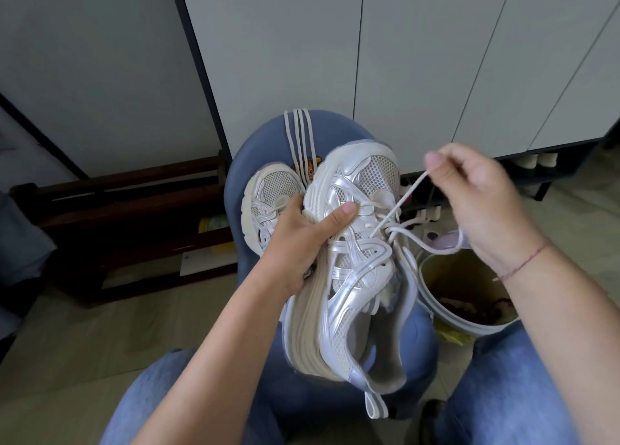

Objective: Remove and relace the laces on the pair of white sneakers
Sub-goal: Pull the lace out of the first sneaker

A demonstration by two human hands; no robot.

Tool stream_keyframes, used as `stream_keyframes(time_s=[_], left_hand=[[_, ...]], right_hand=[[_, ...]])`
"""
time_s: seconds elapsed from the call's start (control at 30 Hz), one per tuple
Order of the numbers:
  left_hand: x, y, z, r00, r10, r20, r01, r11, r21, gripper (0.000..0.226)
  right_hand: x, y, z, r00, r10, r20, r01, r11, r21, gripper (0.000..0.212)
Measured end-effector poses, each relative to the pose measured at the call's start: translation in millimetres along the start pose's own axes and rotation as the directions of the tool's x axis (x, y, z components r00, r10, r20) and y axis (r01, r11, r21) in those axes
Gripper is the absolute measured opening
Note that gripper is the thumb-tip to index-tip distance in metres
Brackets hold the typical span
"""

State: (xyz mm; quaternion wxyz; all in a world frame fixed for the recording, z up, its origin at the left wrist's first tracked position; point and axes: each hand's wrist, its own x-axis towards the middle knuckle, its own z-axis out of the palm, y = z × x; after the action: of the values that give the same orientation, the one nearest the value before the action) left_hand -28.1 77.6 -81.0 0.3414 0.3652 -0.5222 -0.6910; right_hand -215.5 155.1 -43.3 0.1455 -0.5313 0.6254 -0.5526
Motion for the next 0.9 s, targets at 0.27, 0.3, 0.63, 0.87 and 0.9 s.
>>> stream_keyframes(time_s=[0.27, 0.3, 0.63, 0.87, 0.9], left_hand=[[2.6, -1.7, -2.8, 1.0, -0.002, -0.026, 0.003, 1.0, 0.028, 0.086], [2.8, -2.0, -2.6, 1.0, 0.003, -0.027, -0.003, 1.0, 0.026, 0.084], [2.9, -2.7, -2.2, 0.999, 0.003, -0.034, -0.003, 1.0, 0.007, 0.078], [2.7, -0.6, -2.7, 1.0, -0.013, -0.006, 0.014, 1.0, 0.013, 0.087], [2.4, -0.5, -3.0, 1.0, -0.012, -0.006, 0.012, 1.0, 0.014, 0.085]], right_hand=[[-2.7, -0.4, 1.0, 0.959, -0.103, 0.263, 0.147, 0.977, -0.152, 0.012], [-5.5, -4.1, 3.8, 0.929, -0.138, 0.344, 0.197, 0.97, -0.141, 0.018], [-9.5, -4.7, 17.1, 0.849, -0.226, 0.477, 0.421, 0.835, -0.354, 0.026], [3.7, -7.4, -4.3, 0.98, -0.19, -0.065, 0.179, 0.973, -0.148, 0.032], [6.0, -5.7, -10.6, 0.985, -0.138, -0.102, 0.124, 0.983, -0.134, 0.031]])
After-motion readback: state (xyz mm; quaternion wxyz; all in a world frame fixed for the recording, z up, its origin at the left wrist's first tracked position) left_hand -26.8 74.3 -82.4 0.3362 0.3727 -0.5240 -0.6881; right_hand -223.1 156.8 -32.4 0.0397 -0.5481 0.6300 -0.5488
